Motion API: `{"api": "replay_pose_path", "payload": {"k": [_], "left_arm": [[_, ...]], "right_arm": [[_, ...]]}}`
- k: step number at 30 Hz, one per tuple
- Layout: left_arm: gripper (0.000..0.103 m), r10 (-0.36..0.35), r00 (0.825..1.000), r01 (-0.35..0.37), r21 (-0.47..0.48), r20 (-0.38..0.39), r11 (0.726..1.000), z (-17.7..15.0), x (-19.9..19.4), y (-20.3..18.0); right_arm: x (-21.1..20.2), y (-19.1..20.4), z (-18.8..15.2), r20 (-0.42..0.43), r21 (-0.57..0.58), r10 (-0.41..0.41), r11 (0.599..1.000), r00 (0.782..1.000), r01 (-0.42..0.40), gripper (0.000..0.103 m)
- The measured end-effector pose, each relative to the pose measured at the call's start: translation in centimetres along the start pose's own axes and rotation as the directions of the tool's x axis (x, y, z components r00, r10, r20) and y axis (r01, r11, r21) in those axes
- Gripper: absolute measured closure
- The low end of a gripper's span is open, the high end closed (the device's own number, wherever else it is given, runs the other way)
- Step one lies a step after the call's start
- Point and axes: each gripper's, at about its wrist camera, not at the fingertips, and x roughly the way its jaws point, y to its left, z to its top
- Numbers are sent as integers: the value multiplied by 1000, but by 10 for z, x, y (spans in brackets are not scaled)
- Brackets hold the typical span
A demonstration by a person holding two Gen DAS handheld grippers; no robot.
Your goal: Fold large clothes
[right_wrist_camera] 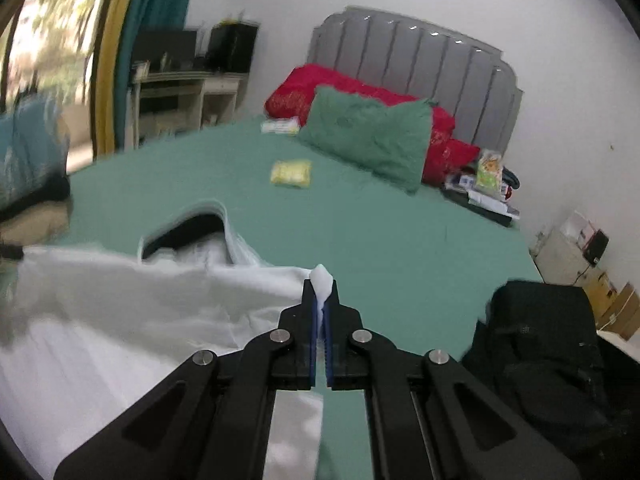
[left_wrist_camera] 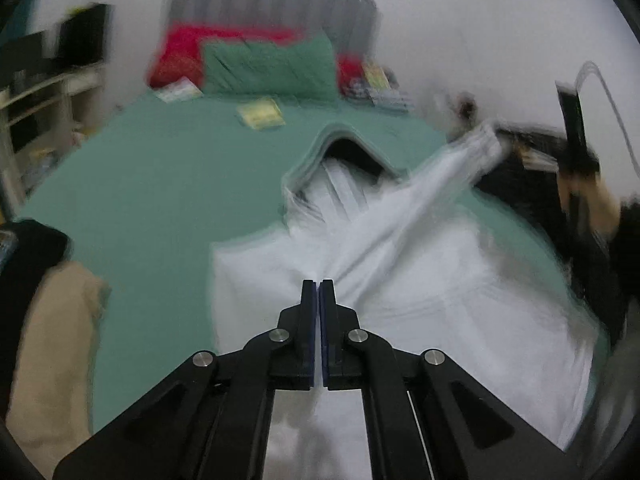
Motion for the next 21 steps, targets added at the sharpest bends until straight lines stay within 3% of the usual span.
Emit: {"api": "replay_pose_path", "payload": {"k": [3, 5, 6, 7, 10, 12, 14, 17, 19, 21], "left_arm": [[99, -71, 972, 80, 32, -224, 996, -33, 34, -12], [87, -80, 948, 90, 20, -308, 996, -47, 44, -12], [76, -88, 941, 95, 5, -327, 995, -50, 44, -9], [70, -95, 942, 97, -9, -322, 995, -49, 41, -6], [69, -112, 957, 98, -65, -268, 993, -29, 32, 11], [67, -88, 972, 72, -80, -216, 994, -8, 31, 22], [66, -43, 981, 25, -99, -187, 995, 13, 41, 36], [66, 10, 982, -33, -117, -189, 993, 32, 64, 58], [66, 47, 979, -71, -119, -198, 990, 40, 83, 67], [66, 70, 970, -100, -122, -234, 987, 39, 97, 74]], "right_arm": [[-1, 8, -66, -93, -12, 32, 999, 995, -33, 99], [-6, 7, -111, -189, 21, 84, 996, 978, -82, 99], [-7, 4, -122, -221, 40, 108, 994, 969, -102, 99], [-14, 3, -139, -259, 77, 157, 987, 953, -142, 98], [-33, -4, -160, -298, 140, 230, 971, 927, -196, 91], [-41, -13, -162, -293, 194, 266, 957, 918, -216, 82], [-43, -22, -155, -252, 228, 278, 948, 927, -222, 76], [-39, -28, -142, -218, 262, 284, 939, 934, -225, 61], [-22, -24, -129, -229, 278, 327, 925, 917, -260, 54], [-7, -19, -130, -271, 336, 359, 905, 893, -262, 54]]}}
